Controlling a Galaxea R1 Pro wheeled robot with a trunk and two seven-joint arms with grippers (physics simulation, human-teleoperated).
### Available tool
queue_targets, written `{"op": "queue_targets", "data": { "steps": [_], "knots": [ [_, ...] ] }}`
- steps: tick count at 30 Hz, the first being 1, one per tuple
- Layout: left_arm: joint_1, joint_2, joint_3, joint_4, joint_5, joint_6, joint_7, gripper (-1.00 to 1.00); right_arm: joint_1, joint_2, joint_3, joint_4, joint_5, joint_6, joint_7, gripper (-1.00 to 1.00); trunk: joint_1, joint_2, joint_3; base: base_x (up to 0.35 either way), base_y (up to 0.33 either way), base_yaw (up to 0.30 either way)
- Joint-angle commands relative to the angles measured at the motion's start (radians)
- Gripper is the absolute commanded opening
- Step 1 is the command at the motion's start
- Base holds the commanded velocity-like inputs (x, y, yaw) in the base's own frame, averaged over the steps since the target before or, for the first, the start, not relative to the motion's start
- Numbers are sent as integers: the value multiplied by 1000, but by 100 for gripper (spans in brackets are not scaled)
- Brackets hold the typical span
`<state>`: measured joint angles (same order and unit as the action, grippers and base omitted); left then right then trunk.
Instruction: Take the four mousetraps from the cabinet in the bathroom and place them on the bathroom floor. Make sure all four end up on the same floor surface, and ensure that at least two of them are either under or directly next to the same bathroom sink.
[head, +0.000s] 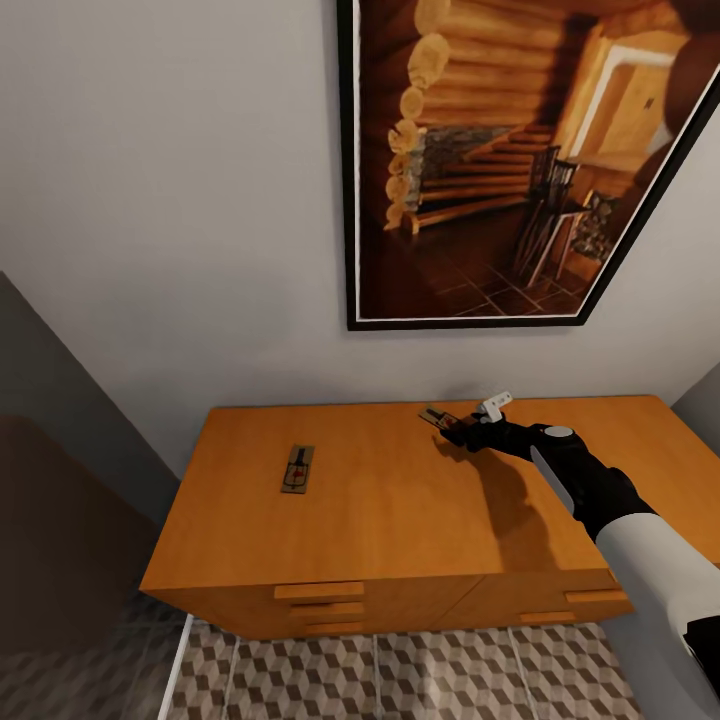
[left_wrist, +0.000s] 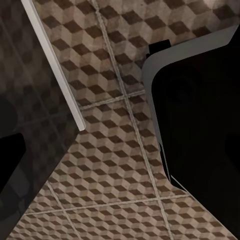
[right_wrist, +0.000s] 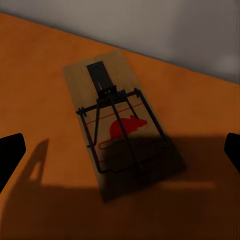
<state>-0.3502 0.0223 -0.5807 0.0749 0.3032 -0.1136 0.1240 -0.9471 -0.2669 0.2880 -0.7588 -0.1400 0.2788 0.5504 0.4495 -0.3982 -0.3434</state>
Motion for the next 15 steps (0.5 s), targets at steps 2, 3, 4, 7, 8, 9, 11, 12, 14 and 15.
{"op": "queue_targets", "data": {
  "steps": [2,3,4,7,8,9,11,12,14,15],
  "knots": [
    [-1,-1,-8,3,8,-6,0,100,-1,-2,3,-1,-10,8,-1,100,1,-2,-2,0,0,0],
    [-1,-1,-8,3,8,-6,0,100,-1,-3,3,-1,-10,7,-1,100,1,-2,-2,0,0,0],
    [-1,-1,-8,3,8,-6,0,100,-1,-7,3,-1,-10,7,-1,100,1,-2,-2,0,0,0],
    [-1,-1,-8,3,8,-6,0,100,-1,-11,4,-1,-10,7,-1,100,1,-2,-2,0,0,0],
    [-1,-1,-8,3,8,-6,0,100,-1,-12,4,-1,-10,7,-1,100,1,-2,-2,0,0,0],
    [-1,-1,-8,3,8,-6,0,100,-1,-13,4,-1,-10,7,-1,100,1,-2,-2,0,0,0],
    [-1,-1,-8,3,8,-6,0,100,-1,-14,4,-1,-10,7,-1,100,1,-2,-2,0,0,0],
    [-1,-1,-8,3,8,-6,0,100,-1,-15,4,-1,-10,6,-1,100,1,-2,-2,0,0,0],
    [-1,-1,-8,3,8,-6,0,100,-1,-16,4,-1,-10,6,-1,100,1,-2,-2,0,0,0],
    [-1,-1,-8,3,8,-6,0,100,-1,-16,4,-1,-10,6,-1,100,1,-2,-3,0,0,0]
  ]
}}
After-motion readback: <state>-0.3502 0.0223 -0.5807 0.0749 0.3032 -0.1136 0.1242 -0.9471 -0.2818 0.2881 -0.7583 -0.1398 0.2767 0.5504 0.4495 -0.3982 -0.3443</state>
